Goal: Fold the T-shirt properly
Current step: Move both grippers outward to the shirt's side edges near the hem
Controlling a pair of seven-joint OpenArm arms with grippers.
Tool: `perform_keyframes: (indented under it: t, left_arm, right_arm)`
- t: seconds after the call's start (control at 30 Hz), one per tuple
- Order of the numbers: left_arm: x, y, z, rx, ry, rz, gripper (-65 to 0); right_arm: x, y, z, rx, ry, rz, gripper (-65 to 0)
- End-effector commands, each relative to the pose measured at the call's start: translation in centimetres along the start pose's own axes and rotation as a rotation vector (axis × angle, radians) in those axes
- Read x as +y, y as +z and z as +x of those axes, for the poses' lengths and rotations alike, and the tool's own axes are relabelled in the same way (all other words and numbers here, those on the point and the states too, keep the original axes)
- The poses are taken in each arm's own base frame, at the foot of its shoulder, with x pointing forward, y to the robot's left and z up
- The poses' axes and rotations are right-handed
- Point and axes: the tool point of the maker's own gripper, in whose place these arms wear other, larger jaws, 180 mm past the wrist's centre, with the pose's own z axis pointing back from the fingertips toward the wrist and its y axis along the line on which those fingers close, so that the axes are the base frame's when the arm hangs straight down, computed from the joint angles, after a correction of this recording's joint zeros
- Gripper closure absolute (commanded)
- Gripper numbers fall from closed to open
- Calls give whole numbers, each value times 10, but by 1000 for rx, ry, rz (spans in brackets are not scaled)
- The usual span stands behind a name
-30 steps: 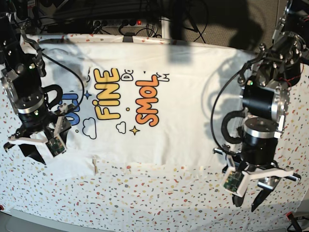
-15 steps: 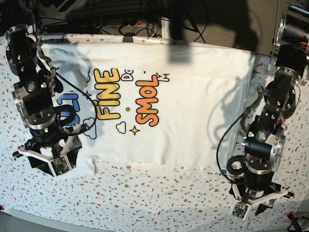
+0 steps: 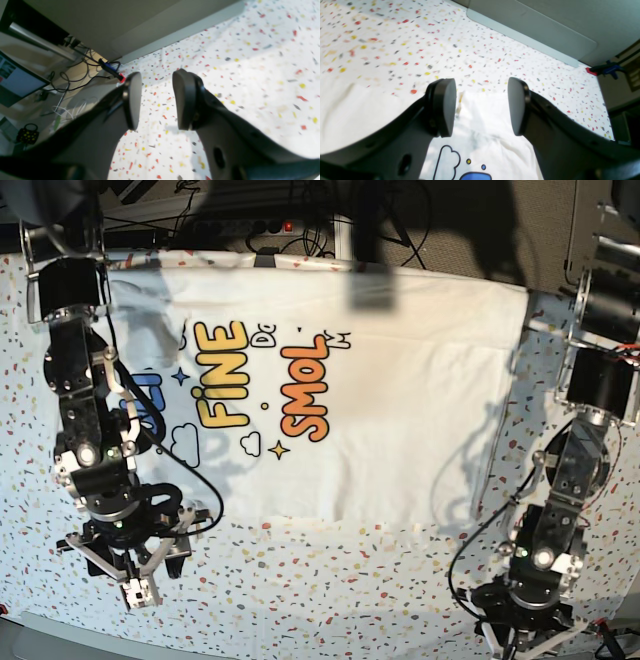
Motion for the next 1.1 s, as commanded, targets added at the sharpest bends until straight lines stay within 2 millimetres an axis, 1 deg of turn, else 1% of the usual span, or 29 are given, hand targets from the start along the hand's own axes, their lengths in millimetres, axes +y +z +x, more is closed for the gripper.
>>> perform_keyframes:
  t: [0.0,0.03,0.17,0.23,0.33,0.43,0.53,0.6,0.67,0.77,0.87,0.93,1.0,1.07]
  left_arm:
    - [25,-3,28,-63,15,49,-228]
    - [31,-7,29,-58,22,53,-228]
    - [61,-19,38,-47,39,87,-228]
    - [77,-20,44,-51,35,116,-228]
    - [94,-20,48,-59,30,144,-228]
    - [95,-20,47,-58,63,121,-228]
    - [89,-21,44,-50,107,78,-228]
    - [80,-24,43,-47,101,28,-228]
    - [66,-28,38,-43,93,-50,-228]
    - [47,-37,18,-5,97,-159,-228]
    - [38,-49,-15,72,113,-210,-228]
    - [30,-55,-43,135,144,-257,-228]
    - [15,-57,-76,217,157,-345,-228]
    - [2,-56,-112,309,218,-413,-228]
  right_arm:
    - [-13,0,20,-54,0,-30,-330]
    - [-15,-1,21,-47,0,-34,-330]
    - [-22,-2,36,-76,-2,-49,-330]
    - [-26,-2,46,-95,-4,-57,-330]
    - [-32,-2,59,-122,-6,-69,-330]
    - [-36,-2,67,-140,-7,-77,-330]
    - [-33,-2,67,-136,-22,-61,-330]
    - [-29,-3,64,-120,-36,-42,-330]
    - [-26,-3,63,-112,-36,-28,-330]
    - [-23,-4,63,-106,-41,-23,-330]
    - [-18,-5,60,-88,-53,-12,-330]
    - [-13,-5,60,-85,-63,-3,-330]
    - [-8,-5,61,-82,-74,7,-330]
    - [-1,-6,60,-70,-88,21,-330]
